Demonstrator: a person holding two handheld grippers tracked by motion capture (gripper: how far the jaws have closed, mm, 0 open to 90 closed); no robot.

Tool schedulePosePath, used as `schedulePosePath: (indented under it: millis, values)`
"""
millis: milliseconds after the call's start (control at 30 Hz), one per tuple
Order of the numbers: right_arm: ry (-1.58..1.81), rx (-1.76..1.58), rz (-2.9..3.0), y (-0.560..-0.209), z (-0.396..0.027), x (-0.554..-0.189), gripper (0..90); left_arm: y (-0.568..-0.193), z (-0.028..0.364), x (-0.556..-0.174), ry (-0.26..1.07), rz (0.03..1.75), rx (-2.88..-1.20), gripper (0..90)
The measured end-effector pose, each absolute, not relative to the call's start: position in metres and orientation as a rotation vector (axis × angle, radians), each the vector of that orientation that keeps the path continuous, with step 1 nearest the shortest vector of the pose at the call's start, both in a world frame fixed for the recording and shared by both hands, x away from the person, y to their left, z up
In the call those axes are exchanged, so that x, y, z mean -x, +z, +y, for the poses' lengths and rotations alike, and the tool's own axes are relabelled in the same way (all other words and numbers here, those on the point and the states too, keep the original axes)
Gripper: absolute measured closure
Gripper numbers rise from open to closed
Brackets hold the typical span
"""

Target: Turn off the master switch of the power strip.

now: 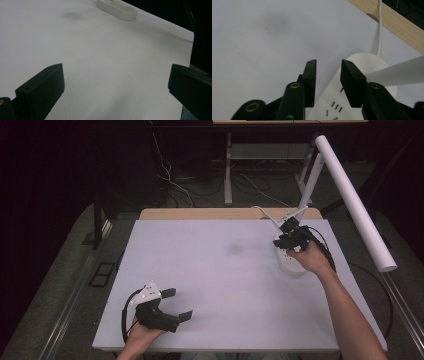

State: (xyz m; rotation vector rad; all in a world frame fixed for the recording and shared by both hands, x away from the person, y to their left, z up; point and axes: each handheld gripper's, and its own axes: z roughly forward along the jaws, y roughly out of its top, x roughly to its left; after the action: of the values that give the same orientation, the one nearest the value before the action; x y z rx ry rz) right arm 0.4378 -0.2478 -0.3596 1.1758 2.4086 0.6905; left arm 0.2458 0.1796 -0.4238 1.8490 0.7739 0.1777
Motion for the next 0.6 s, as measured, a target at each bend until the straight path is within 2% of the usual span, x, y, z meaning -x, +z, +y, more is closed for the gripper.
schedulePosePath:
  millis: [333,600]
  values:
    - [0.591,-1.144,2.38,-0.364,-0.242,-0.45,89.0,-0.424,0.179,-0.246,0.188,0.77,-1.858,0.0]
    - [0.519,-1.102,2.357,-0.366,-0.229,-0.459,89.3,-0.423,0.178,-0.245,0.191,0.765,-1.859,0.0]
